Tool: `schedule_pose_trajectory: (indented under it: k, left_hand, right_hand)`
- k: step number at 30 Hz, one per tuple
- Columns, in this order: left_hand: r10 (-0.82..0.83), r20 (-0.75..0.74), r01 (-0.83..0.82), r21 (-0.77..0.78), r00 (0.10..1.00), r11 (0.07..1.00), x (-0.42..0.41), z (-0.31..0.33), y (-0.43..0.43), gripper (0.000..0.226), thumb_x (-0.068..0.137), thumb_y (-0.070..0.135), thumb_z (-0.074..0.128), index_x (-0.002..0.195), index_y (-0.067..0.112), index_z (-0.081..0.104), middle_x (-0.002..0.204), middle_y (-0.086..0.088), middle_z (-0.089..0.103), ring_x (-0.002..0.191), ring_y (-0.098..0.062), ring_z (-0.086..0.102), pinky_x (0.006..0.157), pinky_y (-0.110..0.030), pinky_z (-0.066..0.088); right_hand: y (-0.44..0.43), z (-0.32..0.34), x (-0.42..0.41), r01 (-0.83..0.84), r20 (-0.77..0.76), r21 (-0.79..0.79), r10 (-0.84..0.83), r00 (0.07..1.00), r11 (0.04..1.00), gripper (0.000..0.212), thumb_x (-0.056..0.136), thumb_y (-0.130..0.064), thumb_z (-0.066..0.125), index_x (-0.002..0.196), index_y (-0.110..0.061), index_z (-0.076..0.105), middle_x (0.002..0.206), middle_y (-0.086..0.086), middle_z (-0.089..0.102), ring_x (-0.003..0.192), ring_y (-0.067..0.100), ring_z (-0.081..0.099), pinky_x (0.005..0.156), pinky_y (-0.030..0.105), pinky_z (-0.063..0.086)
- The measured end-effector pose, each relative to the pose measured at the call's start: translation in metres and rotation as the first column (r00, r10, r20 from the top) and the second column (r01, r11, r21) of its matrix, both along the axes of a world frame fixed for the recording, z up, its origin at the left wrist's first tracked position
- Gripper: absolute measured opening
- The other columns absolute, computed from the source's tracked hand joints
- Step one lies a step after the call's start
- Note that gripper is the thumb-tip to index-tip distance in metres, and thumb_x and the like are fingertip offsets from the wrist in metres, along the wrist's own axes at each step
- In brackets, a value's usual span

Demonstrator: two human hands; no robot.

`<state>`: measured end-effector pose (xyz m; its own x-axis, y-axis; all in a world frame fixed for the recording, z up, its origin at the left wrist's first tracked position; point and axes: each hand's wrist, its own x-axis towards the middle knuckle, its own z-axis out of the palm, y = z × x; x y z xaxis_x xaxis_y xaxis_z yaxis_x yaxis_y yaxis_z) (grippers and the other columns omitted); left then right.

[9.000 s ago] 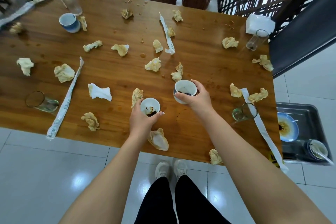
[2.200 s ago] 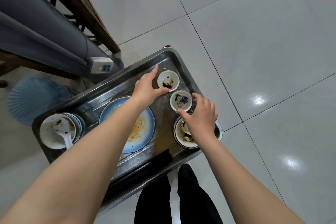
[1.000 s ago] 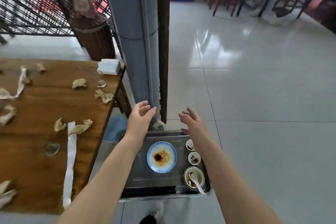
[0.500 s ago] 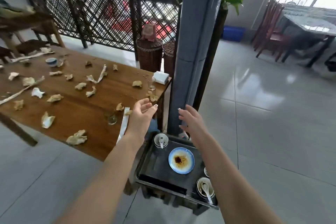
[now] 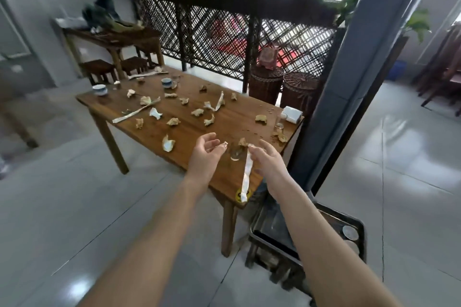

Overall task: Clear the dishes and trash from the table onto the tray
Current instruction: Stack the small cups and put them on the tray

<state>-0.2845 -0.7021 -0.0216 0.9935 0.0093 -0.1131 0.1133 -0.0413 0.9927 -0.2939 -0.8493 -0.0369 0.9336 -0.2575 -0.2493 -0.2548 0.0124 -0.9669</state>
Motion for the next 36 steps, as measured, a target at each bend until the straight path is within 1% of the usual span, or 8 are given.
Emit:
schedule_pose_trajectory:
  k: [4,10,15,22,26,30,33,36]
  left_hand:
    - [0.065,-0.004,-0.065,-0.020,0.998,0.998,-0.008,0.004,0.060,0.032,0.095,0.015,0.056,0.126,0.017,0.049,0.119,-0.001,0.057,0.092,-0.007,0.056,0.057,-0.010,0.047]
    - [0.160,-0.015,-0.160,0.005,0.987,0.987,-0.006,0.006,0.137,0.032,0.094,0.023,0.058,0.125,0.023,0.052,0.117,0.005,0.059,0.112,-0.013,0.054,0.099,-0.032,0.043]
    - [0.254,-0.044,-0.254,0.009,0.966,0.967,0.004,0.004,0.185,0.028,0.093,0.024,0.058,0.121,0.026,0.052,0.114,0.008,0.058,0.107,-0.011,0.053,0.092,-0.029,0.044]
    - [0.334,-0.069,-0.335,-0.003,0.940,0.942,0.054,-0.005,0.234,0.018,0.094,0.026,0.058,0.110,0.029,0.051,0.114,0.004,0.058,0.106,-0.013,0.053,0.088,-0.029,0.045]
    - [0.386,-0.070,-0.387,-0.014,0.920,0.922,0.101,-0.001,0.264,0.018,0.095,0.028,0.055,0.113,0.026,0.052,0.112,0.001,0.057,0.102,-0.014,0.054,0.075,-0.025,0.044]
    - [0.436,-0.057,-0.437,-0.010,0.898,0.899,0.148,0.007,0.295,0.020,0.094,0.024,0.056,0.114,0.024,0.052,0.108,0.006,0.057,0.093,-0.006,0.054,0.073,-0.023,0.045]
    - [0.493,-0.041,-0.493,-0.002,0.869,0.870,0.178,0.008,0.317,0.014,0.094,0.023,0.056,0.107,0.026,0.052,0.109,0.005,0.059,0.092,-0.007,0.055,0.081,-0.027,0.047]
    - [0.523,-0.075,-0.523,0.015,0.849,0.852,0.200,0.002,0.337,0.021,0.094,0.025,0.056,0.115,0.026,0.051,0.119,0.002,0.058,0.110,-0.015,0.054,0.098,-0.037,0.046]
  right_hand:
    - [0.058,-0.002,0.004,-0.038,-0.029,0.013,0.039,0.999,0.999,0.060,0.090,-0.032,0.062,0.144,-0.022,0.037,0.136,0.002,0.052,0.119,0.019,0.051,0.103,0.040,0.043]
    - [0.134,0.005,0.017,-0.122,-0.006,0.017,0.122,0.992,0.992,0.056,0.092,-0.029,0.061,0.142,-0.020,0.038,0.131,0.000,0.053,0.110,0.015,0.051,0.096,0.035,0.045]
    - [0.185,0.004,0.035,-0.216,-0.007,-0.020,0.215,0.976,0.976,0.059,0.090,-0.033,0.062,0.143,-0.022,0.037,0.134,0.003,0.054,0.119,0.019,0.052,0.100,0.039,0.045]
    - [0.243,0.002,0.097,-0.303,-0.049,-0.014,0.302,0.952,0.953,0.059,0.090,-0.034,0.062,0.142,-0.022,0.039,0.134,0.002,0.053,0.116,0.018,0.051,0.099,0.037,0.045]
    - [0.275,0.008,0.151,-0.358,-0.057,-0.016,0.357,0.932,0.933,0.055,0.093,-0.033,0.059,0.142,-0.022,0.038,0.134,-0.001,0.051,0.109,0.016,0.048,0.092,0.031,0.042]
    - [0.308,0.015,0.208,-0.379,-0.069,-0.039,0.376,0.924,0.924,0.051,0.092,-0.038,0.059,0.139,-0.028,0.042,0.139,-0.002,0.048,0.117,0.019,0.049,0.106,0.042,0.039]
    - [0.331,0.019,0.245,-0.427,-0.064,-0.001,0.426,0.902,0.904,0.052,0.095,-0.030,0.057,0.143,-0.022,0.039,0.140,0.001,0.046,0.119,0.018,0.048,0.095,0.032,0.044]
    - [0.355,0.018,0.271,-0.458,-0.084,0.029,0.458,0.885,0.889,0.052,0.094,-0.028,0.058,0.142,-0.019,0.039,0.139,0.004,0.048,0.111,0.015,0.046,0.088,0.028,0.041]
